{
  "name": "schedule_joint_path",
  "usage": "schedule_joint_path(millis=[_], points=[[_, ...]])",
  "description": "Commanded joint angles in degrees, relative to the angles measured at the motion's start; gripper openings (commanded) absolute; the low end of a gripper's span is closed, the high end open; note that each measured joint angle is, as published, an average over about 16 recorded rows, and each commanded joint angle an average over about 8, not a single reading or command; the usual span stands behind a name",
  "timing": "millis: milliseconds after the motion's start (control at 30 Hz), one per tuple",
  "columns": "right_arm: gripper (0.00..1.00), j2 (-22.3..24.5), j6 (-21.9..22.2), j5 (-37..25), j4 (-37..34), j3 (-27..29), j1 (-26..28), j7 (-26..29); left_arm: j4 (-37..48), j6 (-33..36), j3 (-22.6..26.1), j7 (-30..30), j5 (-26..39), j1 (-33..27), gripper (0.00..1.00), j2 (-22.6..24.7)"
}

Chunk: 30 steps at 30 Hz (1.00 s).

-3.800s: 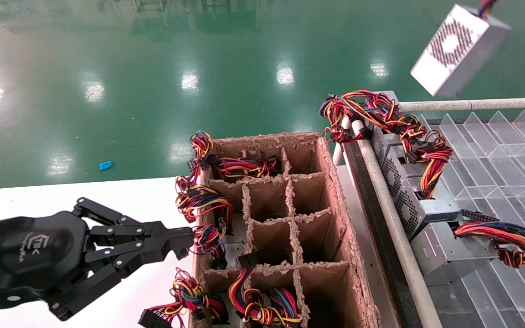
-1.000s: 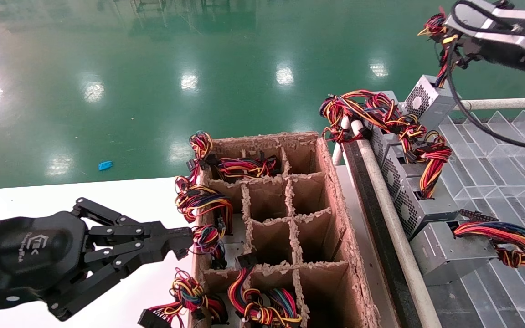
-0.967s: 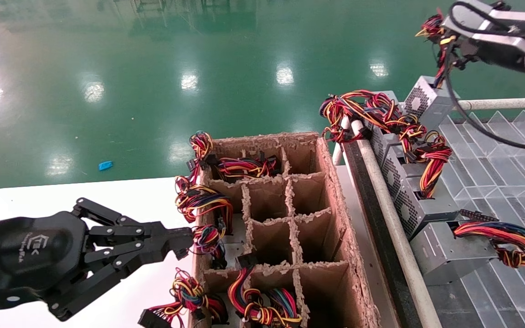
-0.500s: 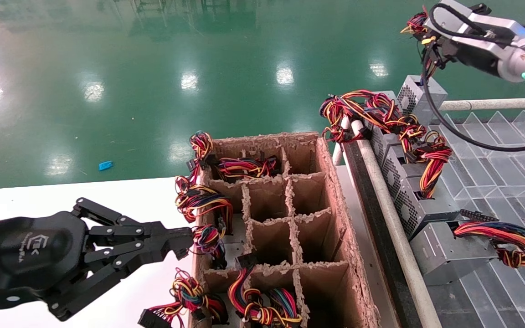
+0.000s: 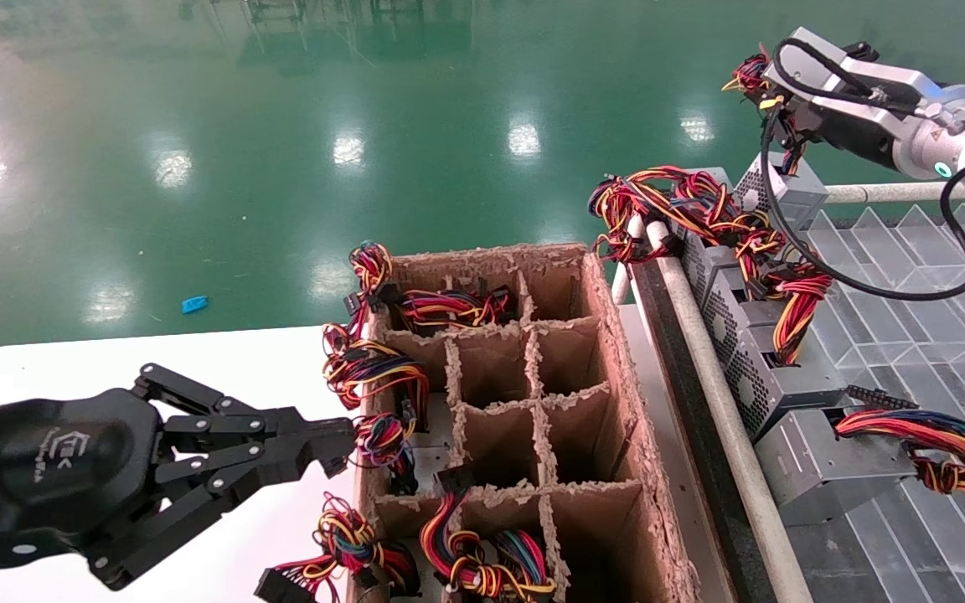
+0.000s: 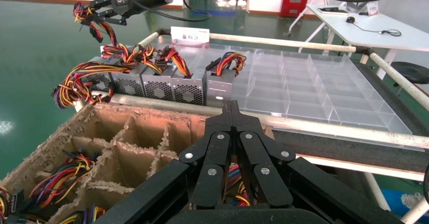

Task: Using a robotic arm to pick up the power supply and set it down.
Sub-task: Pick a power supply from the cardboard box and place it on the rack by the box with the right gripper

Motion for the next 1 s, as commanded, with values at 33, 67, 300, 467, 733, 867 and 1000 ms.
schedule_joint_path(millis=[33,67,300,467,733,867,1000], points=[[0.93,-0.1,-0.3,0.1,-0.6,0.0,0.3,-0.1,0.0,0.0,0.0,0.0,0.0,0.0,0.0,0.0],[1.0,-0.1,-0.4,0.1,-0.8,0.1,0.4,-0.2,0.0,0.0,0.0,0.0,0.0,0.0,0.0,0.0],[1.0,0.2,-1.8,0.1,-1.6,0.0,1.4,-0.8,0.0,0.0,0.0,0.0,0.0,0.0,0.0,0.0],[1.0,0.6,-3.1,0.2,-1.7,0.1,2.0,-1.2,0.0,0.0,0.0,0.0,0.0,0.0,0.0,0.0],[1.0,1.1,-5.7,0.9,-1.4,0.5,3.0,-1.7,0.0,0.0,0.0,0.0,0.0,0.0,0.0,0.0],[1.0,1.8,-8.6,2.2,-0.2,1.3,3.3,-2.5,0.0,0.0,0.0,0.0,0.0,0.0,0.0,0.0],[1.0,2.8,-11.7,3.9,1.4,2.4,3.4,-3.8,0.0,0.0,0.0,0.0,0.0,0.0,0.0,0.0]])
